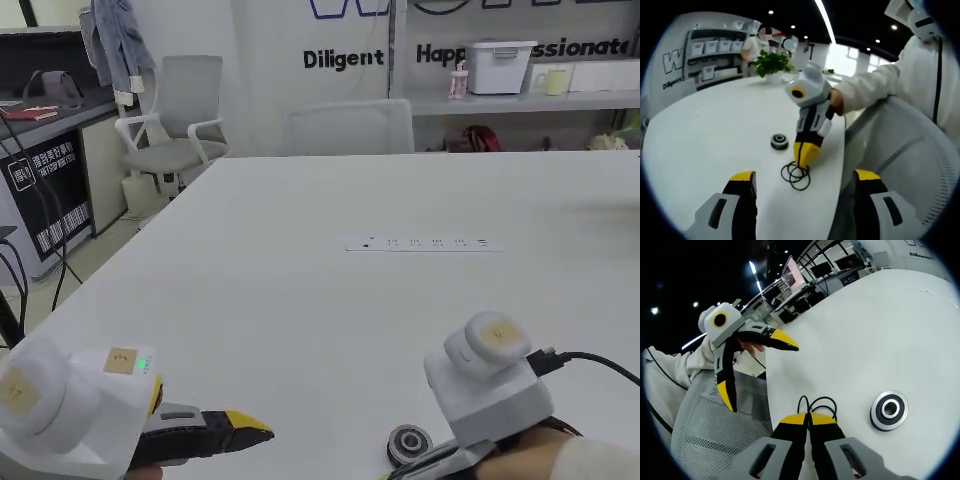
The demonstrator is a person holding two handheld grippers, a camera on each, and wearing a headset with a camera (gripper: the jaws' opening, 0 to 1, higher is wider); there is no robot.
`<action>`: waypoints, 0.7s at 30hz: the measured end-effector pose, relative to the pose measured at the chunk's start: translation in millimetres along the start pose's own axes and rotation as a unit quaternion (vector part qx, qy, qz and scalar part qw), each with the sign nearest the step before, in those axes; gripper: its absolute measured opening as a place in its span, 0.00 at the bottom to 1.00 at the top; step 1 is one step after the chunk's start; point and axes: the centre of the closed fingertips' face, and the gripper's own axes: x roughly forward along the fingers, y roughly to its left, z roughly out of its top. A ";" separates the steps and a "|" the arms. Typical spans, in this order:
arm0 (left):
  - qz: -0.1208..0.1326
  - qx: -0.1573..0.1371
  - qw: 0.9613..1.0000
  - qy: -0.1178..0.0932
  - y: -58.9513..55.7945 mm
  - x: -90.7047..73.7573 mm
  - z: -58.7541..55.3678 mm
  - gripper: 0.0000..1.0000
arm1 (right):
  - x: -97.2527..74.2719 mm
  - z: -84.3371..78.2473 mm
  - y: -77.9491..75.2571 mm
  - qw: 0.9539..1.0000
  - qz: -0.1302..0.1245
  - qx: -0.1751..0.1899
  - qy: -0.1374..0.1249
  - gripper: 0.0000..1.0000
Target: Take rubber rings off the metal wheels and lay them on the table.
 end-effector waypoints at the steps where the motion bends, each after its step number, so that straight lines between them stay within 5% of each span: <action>1: 0.000 0.000 1.000 0.001 -0.1 0.1 -0.5 0.80 | -0.1 -0.6 -0.9 1.000 0.000 0.002 0.001 0.00; 21: 0.000 -0.004 1.000 0.006 0.5 0.5 -3.4 0.77 | -4.8 -0.5 -9.7 1.000 -0.015 0.003 -0.004 0.02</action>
